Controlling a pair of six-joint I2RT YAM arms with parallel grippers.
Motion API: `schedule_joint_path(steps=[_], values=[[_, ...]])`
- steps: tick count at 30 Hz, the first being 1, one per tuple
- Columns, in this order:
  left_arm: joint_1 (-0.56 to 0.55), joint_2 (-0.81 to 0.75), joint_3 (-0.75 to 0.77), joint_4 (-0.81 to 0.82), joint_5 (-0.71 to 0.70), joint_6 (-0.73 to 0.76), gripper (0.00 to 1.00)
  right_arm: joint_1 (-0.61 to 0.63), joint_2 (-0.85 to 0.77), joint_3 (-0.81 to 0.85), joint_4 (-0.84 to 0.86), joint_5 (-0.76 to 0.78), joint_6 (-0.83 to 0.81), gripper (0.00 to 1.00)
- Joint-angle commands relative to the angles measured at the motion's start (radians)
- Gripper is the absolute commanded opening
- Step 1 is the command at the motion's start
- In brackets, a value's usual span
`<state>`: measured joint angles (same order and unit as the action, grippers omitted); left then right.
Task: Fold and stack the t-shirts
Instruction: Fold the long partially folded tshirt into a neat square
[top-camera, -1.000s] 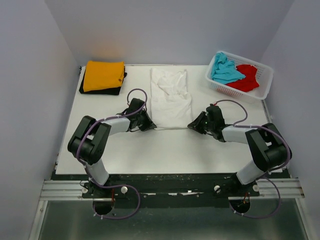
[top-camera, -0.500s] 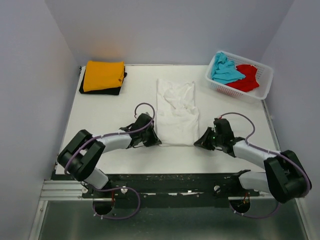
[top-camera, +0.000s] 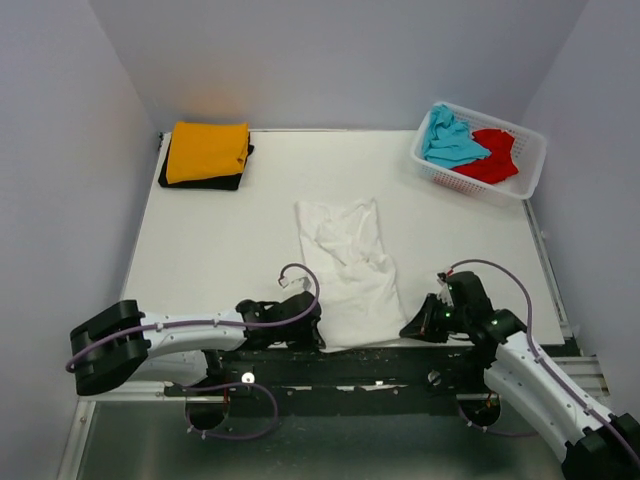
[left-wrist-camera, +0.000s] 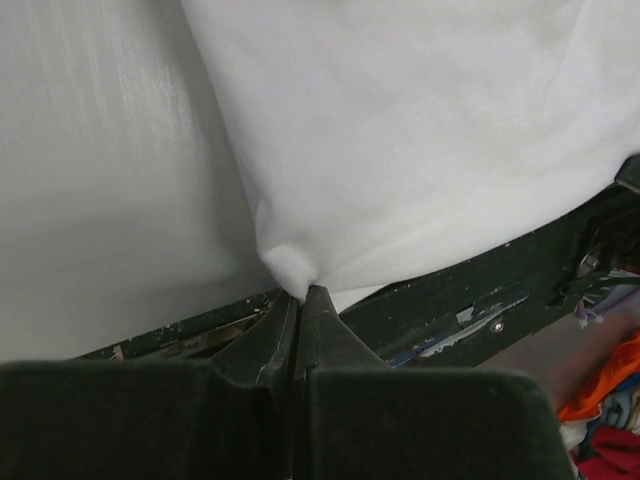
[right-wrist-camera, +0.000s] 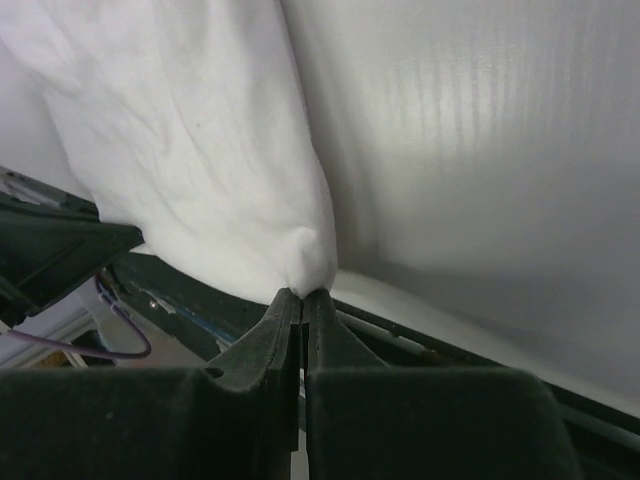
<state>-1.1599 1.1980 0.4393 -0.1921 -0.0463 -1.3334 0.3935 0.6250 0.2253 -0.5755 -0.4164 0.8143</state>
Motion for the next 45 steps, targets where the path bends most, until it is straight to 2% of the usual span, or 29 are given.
schedule_joint_path(steps=[1,4,7,12,19,27,33,45], values=[[-0.023,-0.115,0.035,-0.142,-0.115,0.024,0.00,0.007,-0.015,0.092,-0.123,-0.033,-0.077,0.05],[-0.020,-0.144,0.117,-0.215,-0.181,0.080,0.00,0.007,0.030,0.169,-0.055,-0.035,-0.080,0.06],[0.006,-0.161,0.192,-0.248,-0.231,0.148,0.00,0.007,0.057,0.263,-0.003,0.094,-0.060,0.06],[0.159,-0.190,0.254,-0.109,-0.149,0.301,0.00,0.007,0.161,0.407,0.090,0.239,-0.061,0.05],[0.356,-0.154,0.375,-0.112,-0.118,0.415,0.00,0.007,0.379,0.610,0.199,0.360,-0.054,0.05],[0.558,-0.011,0.524,-0.067,0.019,0.520,0.00,0.006,0.640,0.825,0.293,0.406,-0.113,0.01],[0.668,0.120,0.616,-0.037,0.108,0.533,0.00,-0.011,0.787,0.931,0.322,0.424,-0.155,0.01],[0.780,0.415,0.835,-0.044,0.131,0.574,0.00,-0.105,1.068,1.035,0.504,0.334,-0.176,0.01]])
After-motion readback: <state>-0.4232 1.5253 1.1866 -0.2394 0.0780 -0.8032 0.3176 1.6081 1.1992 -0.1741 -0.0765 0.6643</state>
